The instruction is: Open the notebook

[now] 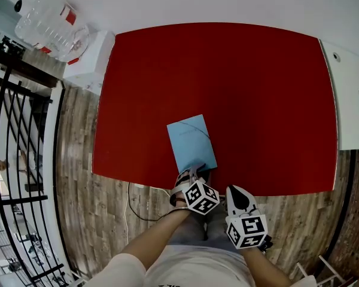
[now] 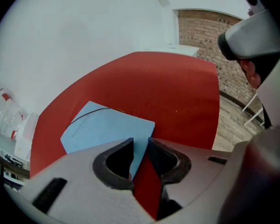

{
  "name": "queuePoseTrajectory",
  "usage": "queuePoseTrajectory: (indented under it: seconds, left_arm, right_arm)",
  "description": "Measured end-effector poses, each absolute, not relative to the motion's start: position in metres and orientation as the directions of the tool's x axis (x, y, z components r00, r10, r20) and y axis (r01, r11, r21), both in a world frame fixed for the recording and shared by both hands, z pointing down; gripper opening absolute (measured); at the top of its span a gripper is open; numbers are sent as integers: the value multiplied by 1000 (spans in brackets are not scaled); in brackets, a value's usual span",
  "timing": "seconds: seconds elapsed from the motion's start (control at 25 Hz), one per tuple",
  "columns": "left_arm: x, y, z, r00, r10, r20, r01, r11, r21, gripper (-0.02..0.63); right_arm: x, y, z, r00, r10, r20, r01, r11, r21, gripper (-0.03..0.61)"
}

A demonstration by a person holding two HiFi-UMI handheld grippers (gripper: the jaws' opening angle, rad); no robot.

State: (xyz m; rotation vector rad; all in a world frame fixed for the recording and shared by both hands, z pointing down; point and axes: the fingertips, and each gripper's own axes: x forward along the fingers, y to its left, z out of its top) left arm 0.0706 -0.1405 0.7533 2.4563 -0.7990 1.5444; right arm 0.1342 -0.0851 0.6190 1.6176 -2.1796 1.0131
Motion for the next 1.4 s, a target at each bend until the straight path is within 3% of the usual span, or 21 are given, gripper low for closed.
queuePoseTrajectory:
  seconds: [0.28, 0.52, 0.88, 1.16, 1.4]
  left_arm:
    - [71, -135, 746, 383, -380, 842, -547, -828, -125, 27]
    - [70, -135, 735, 434, -412, 801, -620, -782, -67, 8]
    - [35, -142, 661, 588, -575, 569, -758, -636, 141, 6]
    - [-71, -133, 638, 406, -789, 462, -904, -272, 330, 5]
    - [-158, -135, 672, 244, -846, 474, -795, 105, 598, 5]
  right_arm:
    - [136, -90, 619, -359, -744, 564, -909, 142, -392, 6]
    - [137, -90, 622, -362, -740, 567, -907, 139, -397, 6]
    - [127, -96, 622, -392, -724, 567, -901, 175, -398, 6]
    - [103, -100, 616, -439, -701, 562, -888, 242, -391, 6]
    - [76, -102, 614, -478, -671, 567, -874, 301, -380, 6]
